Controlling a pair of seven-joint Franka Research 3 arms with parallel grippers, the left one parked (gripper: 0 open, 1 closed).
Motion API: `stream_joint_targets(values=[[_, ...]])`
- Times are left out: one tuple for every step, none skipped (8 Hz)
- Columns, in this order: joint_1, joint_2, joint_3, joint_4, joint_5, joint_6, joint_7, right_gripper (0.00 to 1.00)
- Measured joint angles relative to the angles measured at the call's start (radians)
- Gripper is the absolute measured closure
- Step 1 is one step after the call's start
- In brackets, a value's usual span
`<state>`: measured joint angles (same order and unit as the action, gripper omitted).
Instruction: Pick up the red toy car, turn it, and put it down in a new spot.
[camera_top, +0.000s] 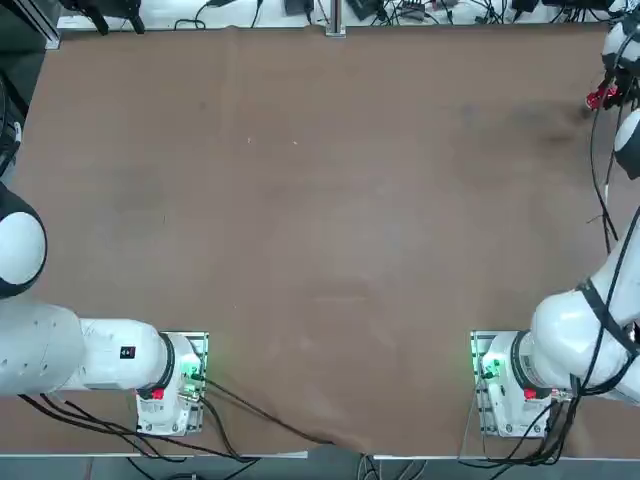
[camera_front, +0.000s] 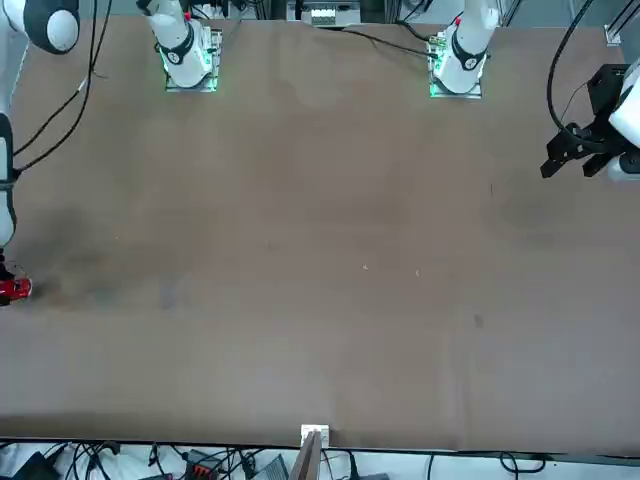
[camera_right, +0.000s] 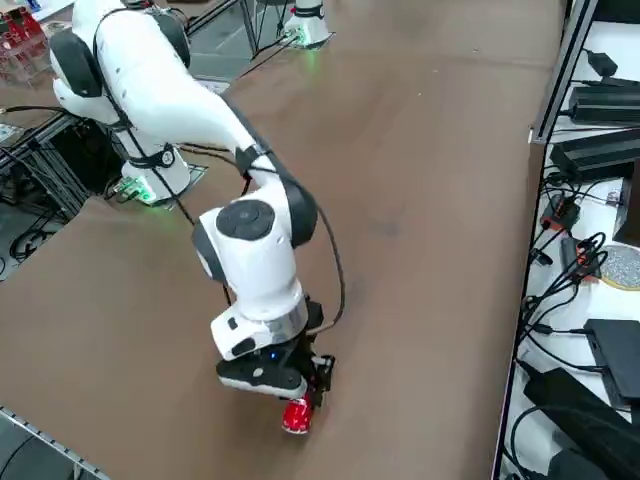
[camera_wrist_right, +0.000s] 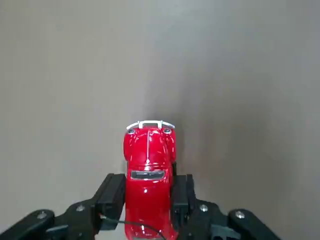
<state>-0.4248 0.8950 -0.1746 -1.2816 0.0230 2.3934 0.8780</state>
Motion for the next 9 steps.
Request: stream_joint_targets(values=[[-0.003,0.01,0.0,0.0,0.0,0.016,0.001,0.49],[-0.003,0.017,0.0,0.0,0.003,0.036,0.004,0.49],[-0.003,0.022,0.001,0.0,0.027,0.046,0.011,0.49],[-0.003,0.027,0.001,0.001,0.055,0.049,0.011,0.49],[-0.003,0.032,0.001,0.0,0.069,0.055,0.014,0.49],[-0.003,0.034,0.001,0.0,0.075,0.069,0.019,0.49],[-0.003,0.035,0.001,0.0,0.077,0.079,0.023,0.49],[-0.003,0.035,0.001,0.0,0.078,0.082,0.033,0.49],[-0.003,0.035,0.002,0.0,0.079,0.083,0.053,0.49]])
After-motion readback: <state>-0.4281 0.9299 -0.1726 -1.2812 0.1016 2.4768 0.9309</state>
